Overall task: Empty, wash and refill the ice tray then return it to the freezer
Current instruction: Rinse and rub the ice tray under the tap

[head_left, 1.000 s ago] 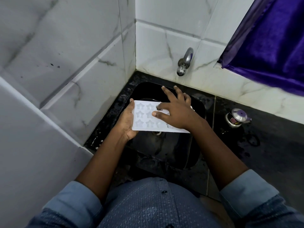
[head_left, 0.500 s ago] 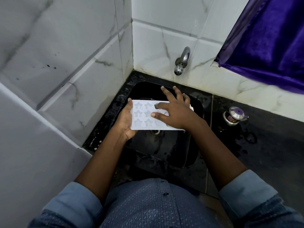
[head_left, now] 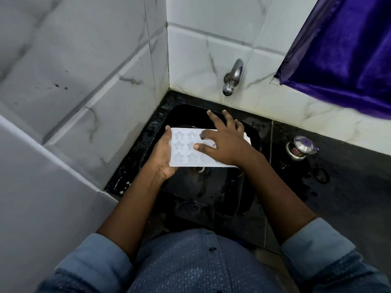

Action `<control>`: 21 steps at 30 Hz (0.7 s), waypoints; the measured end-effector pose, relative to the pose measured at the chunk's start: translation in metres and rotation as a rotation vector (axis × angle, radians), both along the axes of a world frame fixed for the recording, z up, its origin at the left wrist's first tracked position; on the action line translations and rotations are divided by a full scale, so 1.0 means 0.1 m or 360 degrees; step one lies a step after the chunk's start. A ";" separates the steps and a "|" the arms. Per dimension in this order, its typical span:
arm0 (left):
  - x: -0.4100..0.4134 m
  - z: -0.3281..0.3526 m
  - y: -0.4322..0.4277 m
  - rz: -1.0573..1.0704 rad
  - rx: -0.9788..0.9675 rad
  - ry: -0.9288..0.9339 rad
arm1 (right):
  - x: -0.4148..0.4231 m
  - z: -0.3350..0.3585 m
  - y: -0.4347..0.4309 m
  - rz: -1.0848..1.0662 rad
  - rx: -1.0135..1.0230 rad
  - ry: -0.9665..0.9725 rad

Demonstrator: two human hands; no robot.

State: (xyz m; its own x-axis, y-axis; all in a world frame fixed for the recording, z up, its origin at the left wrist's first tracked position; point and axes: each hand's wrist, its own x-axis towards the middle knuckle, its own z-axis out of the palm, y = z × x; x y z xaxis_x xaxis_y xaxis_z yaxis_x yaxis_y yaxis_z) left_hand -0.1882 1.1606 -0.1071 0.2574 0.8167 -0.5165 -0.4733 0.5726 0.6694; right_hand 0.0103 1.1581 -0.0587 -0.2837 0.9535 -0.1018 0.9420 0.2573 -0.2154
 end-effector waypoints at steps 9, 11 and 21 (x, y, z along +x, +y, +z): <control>0.03 0.03 -0.03 -0.0035 -0.0017 -0.0070 | -0.16 0.00 0.01 0.0108 0.0135 0.0119; 0.04 0.04 -0.03 -0.0032 -0.0015 -0.0100 | -0.21 -0.02 0.01 0.0138 0.0096 0.0067; 0.04 0.04 -0.04 -0.0036 -0.0043 -0.0067 | -0.29 0.02 0.04 0.0099 0.0027 -0.0042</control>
State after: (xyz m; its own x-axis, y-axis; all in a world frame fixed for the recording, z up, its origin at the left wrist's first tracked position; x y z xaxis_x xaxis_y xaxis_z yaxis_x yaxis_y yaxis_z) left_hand -0.1842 1.1568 -0.1033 0.2975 0.7963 -0.5266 -0.4875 0.6010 0.6334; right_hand -0.0188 1.1617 -0.0570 -0.3401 0.9356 -0.0942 0.9294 0.3192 -0.1855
